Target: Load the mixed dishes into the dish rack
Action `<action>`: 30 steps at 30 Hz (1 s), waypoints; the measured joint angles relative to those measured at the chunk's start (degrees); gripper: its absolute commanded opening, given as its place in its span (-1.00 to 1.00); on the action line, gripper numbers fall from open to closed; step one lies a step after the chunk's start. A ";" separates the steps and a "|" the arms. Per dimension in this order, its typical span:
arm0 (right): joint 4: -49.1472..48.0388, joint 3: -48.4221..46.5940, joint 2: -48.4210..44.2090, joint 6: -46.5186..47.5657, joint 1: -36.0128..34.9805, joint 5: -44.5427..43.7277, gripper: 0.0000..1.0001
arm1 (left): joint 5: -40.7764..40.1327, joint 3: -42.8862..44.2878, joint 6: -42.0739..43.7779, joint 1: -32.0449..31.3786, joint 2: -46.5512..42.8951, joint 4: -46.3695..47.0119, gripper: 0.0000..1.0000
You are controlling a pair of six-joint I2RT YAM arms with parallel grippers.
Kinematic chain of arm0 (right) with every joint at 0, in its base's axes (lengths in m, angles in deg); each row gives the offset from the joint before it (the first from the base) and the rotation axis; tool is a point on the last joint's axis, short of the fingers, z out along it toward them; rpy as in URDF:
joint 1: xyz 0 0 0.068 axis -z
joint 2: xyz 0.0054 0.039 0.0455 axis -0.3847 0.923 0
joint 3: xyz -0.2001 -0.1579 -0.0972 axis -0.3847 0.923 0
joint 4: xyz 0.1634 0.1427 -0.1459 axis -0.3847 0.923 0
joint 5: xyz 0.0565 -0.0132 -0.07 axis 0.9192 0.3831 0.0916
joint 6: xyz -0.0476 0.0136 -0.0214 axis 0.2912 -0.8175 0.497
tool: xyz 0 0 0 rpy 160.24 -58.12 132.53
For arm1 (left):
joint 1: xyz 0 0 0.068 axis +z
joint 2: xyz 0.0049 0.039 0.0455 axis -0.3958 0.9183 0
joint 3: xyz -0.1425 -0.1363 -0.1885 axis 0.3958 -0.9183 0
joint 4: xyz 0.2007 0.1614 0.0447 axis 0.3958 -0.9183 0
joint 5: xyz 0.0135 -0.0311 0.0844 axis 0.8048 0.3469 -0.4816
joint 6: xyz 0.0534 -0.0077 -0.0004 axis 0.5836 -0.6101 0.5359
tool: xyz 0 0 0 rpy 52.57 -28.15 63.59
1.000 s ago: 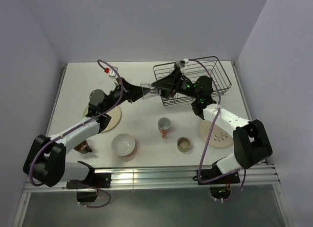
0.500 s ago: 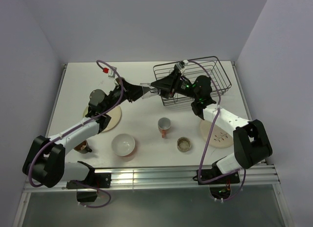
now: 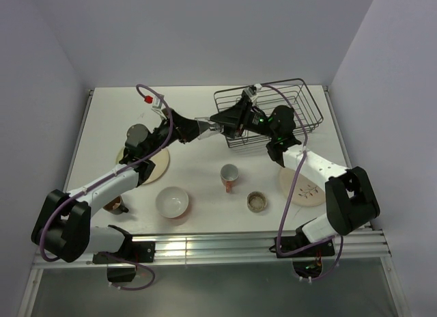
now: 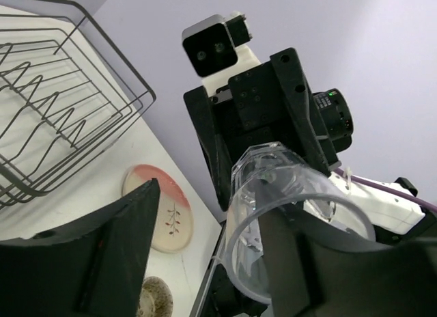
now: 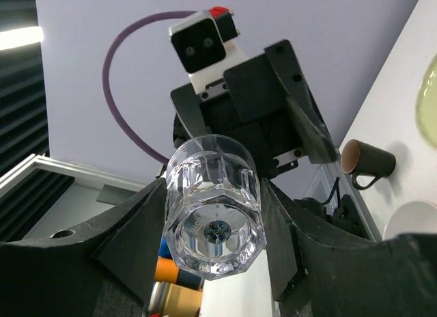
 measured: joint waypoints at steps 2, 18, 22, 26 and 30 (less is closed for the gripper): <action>-0.31 -0.48 0.35 -0.02 0.66 0.15 -0.78 | -0.17 0.00 0.09 0.00 -0.24 -1.03 0.42; -1.64 -1.36 1.36 4.79 8.09 3.13 -0.84 | -4.72 0.04 7.61 1.99 -10.56 -16.59 0.77; 5.73 -4.11 1.86 12.94 13.18 4.83 -0.85 | -8.04 0.04 11.58 3.80 -14.93 -25.55 0.86; 25.16 -16.63 5.33 33.57 19.10 4.00 -0.85 | -12.92 0.07 15.32 5.46 -20.02 -33.64 0.86; 45.75 -32.48 10.40 57.16 22.18 -2.84 -0.84 | -16.96 0.09 18.34 5.86 -23.89 -40.52 0.86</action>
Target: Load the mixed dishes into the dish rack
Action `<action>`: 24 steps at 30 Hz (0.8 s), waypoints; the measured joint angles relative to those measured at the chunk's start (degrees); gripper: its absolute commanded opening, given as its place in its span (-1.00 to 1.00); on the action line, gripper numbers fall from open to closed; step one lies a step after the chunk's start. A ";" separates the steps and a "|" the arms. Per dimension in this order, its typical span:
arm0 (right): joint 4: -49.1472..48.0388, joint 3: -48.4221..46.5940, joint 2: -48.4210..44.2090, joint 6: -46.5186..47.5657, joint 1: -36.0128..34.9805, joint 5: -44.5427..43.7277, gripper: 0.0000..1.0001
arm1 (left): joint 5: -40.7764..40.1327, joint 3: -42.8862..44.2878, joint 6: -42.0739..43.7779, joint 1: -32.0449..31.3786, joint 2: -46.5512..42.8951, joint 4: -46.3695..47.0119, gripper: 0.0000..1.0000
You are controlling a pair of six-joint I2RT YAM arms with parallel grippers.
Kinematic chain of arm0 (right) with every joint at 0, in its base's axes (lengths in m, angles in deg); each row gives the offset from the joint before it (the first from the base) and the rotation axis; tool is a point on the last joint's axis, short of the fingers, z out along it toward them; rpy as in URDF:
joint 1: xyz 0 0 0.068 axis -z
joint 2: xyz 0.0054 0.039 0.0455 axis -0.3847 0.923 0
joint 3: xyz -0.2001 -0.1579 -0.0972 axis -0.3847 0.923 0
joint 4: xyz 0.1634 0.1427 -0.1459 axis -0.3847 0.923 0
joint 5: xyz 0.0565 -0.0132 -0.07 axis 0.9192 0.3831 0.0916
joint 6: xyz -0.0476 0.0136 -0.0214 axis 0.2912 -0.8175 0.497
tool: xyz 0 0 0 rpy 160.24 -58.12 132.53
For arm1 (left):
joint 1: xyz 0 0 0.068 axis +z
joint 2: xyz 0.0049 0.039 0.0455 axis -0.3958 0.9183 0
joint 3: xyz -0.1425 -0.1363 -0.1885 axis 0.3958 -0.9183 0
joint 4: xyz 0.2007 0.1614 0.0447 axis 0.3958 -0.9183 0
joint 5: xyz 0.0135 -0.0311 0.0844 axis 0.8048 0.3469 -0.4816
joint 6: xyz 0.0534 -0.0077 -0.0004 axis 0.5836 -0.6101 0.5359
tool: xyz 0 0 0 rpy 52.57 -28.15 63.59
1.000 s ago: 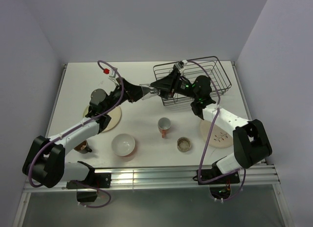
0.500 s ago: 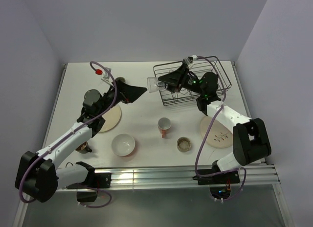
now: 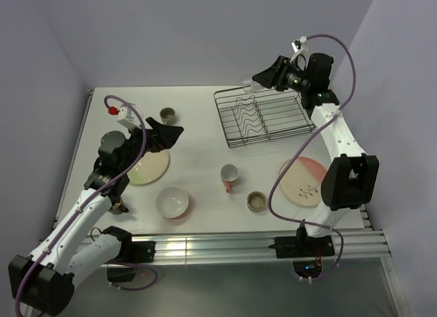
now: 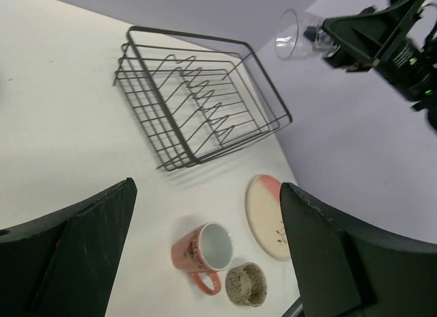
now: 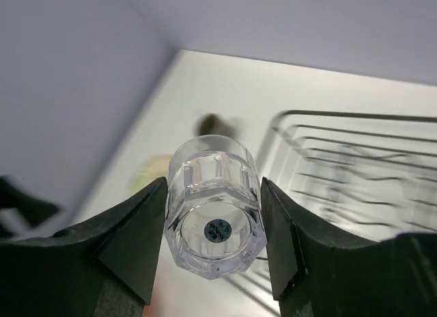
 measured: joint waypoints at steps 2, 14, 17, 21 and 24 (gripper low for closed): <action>8.04 -6.21 2.49 10.99 0.24 -5.11 -0.82 | -1.66 -0.04 0.92 0.04 -1.31 -2.71 0.86; 30.38 -27.50 23.67 46.01 2.29 -29.31 -0.81 | -5.64 -2.97 3.19 0.20 -3.78 -7.54 0.88; 32.09 -29.40 27.47 49.27 3.39 -33.09 -0.81 | -5.64 -2.97 3.65 0.35 -3.04 -7.93 0.88; 33.57 -29.66 30.05 52.26 4.66 -36.79 -0.81 | -5.64 -2.97 4.20 0.39 -1.75 -7.98 0.88; 33.81 -30.01 31.08 53.81 5.11 -38.38 -0.78 | -5.62 -2.97 4.17 0.44 -1.29 -7.87 0.88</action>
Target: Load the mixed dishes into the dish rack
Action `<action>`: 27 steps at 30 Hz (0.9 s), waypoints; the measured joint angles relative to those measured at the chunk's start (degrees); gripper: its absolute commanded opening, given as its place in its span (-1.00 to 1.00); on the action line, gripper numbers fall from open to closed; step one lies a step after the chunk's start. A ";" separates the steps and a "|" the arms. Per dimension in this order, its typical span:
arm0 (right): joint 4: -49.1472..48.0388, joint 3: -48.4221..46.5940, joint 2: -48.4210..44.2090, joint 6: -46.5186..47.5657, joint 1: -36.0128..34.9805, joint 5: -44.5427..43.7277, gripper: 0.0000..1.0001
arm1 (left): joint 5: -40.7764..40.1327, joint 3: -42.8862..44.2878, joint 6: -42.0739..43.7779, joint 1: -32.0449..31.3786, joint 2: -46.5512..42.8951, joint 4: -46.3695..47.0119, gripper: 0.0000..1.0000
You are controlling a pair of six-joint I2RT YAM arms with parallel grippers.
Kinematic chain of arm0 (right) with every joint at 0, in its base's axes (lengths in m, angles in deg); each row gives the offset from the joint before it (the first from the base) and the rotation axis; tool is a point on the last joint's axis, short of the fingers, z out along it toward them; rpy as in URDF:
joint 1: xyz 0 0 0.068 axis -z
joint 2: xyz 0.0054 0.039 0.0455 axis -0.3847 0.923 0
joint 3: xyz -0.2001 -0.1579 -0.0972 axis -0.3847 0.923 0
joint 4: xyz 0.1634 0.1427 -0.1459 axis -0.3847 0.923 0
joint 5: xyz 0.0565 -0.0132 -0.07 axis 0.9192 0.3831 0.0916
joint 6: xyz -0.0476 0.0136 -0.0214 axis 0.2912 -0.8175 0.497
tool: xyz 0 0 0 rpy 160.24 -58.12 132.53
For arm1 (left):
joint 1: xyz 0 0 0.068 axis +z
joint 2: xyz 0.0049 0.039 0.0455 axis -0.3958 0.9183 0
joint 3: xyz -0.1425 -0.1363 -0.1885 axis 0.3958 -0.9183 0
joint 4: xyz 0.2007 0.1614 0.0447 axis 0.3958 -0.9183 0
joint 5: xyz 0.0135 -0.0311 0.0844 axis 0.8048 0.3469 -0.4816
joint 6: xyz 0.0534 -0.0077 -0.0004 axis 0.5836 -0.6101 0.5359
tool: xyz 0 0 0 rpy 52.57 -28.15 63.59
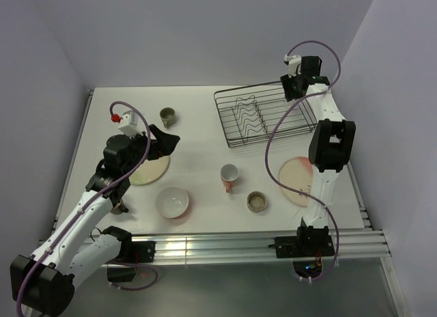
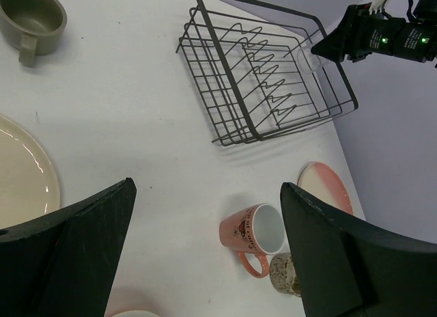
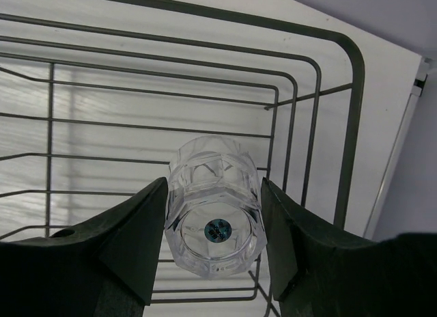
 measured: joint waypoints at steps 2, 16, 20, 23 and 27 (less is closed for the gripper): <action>-0.17 -1.05 1.14 0.85 0.17 -0.96 -0.77 | 0.00 0.00 0.00 0.00 0.31 0.07 0.88; -1.79 -6.12 9.44 3.23 0.22 -2.73 -0.62 | 0.04 0.09 0.00 0.07 4.87 0.04 0.87; -2.62 -7.34 10.45 3.28 0.22 -2.73 -0.53 | 0.07 0.20 0.00 0.07 5.40 0.02 0.87; -3.06 -7.87 10.75 3.32 0.22 -2.73 -0.38 | 0.15 0.46 0.00 0.07 5.95 0.07 0.87; -3.67 -7.89 11.17 3.37 0.24 -2.78 -0.13 | 0.22 0.46 -0.02 0.07 6.21 0.09 0.87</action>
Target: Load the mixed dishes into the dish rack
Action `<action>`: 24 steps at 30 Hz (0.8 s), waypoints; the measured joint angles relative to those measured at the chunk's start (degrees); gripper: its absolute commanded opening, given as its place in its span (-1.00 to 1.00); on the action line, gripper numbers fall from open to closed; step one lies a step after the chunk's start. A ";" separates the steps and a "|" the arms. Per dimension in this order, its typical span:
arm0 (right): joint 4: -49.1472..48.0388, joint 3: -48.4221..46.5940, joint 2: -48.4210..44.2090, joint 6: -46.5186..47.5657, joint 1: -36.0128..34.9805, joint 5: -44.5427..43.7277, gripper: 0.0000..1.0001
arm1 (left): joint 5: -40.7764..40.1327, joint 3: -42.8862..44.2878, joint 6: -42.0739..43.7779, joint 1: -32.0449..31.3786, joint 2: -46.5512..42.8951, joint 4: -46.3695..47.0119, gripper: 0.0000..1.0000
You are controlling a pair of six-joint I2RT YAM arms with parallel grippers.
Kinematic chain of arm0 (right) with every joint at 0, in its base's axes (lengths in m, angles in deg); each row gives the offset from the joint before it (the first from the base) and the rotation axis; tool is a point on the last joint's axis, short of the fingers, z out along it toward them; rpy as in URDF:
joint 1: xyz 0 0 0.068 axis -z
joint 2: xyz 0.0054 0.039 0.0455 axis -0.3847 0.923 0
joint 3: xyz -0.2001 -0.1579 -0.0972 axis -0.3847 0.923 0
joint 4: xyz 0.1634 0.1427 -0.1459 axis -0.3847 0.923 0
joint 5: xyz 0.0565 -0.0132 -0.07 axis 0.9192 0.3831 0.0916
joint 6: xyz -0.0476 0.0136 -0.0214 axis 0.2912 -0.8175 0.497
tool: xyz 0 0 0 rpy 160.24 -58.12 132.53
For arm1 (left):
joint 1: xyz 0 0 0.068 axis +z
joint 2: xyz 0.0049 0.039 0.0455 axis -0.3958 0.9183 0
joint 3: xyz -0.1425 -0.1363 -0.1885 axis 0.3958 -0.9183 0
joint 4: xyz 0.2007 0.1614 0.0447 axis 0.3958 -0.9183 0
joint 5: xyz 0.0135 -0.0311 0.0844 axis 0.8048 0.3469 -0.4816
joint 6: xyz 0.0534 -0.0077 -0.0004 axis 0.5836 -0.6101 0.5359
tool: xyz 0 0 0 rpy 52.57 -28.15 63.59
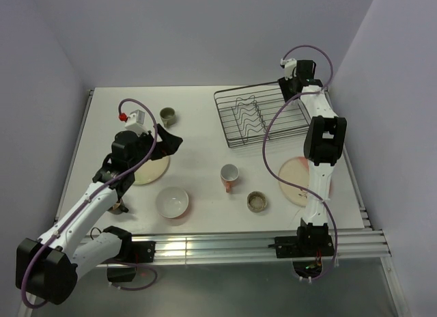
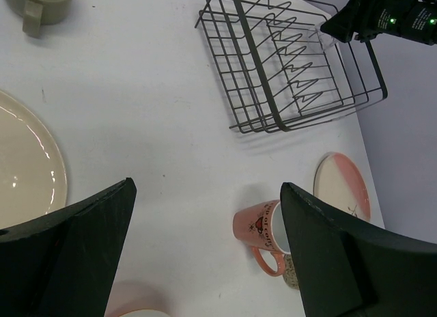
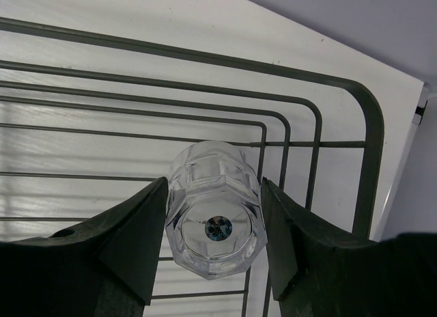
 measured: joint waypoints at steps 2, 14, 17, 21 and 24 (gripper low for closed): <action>-0.37 0.00 0.00 0.00 0.09 -0.04 -0.05 | 0.02 0.00 0.00 0.02 0.17 -0.02 0.87; -0.76 0.00 0.11 -0.22 0.15 -1.05 0.35 | 0.22 0.02 0.00 0.04 0.50 -0.02 0.87; -0.87 0.00 0.11 -0.20 0.20 -1.09 0.48 | 0.22 0.02 0.00 0.04 0.50 -0.02 0.87; -1.20 0.00 0.11 -0.22 0.22 -1.09 0.51 | 0.22 0.02 -0.02 0.04 0.44 -0.02 0.87; -1.22 0.00 0.11 -0.26 0.22 -1.09 0.52 | 0.22 0.02 -0.04 0.04 0.33 -0.04 0.87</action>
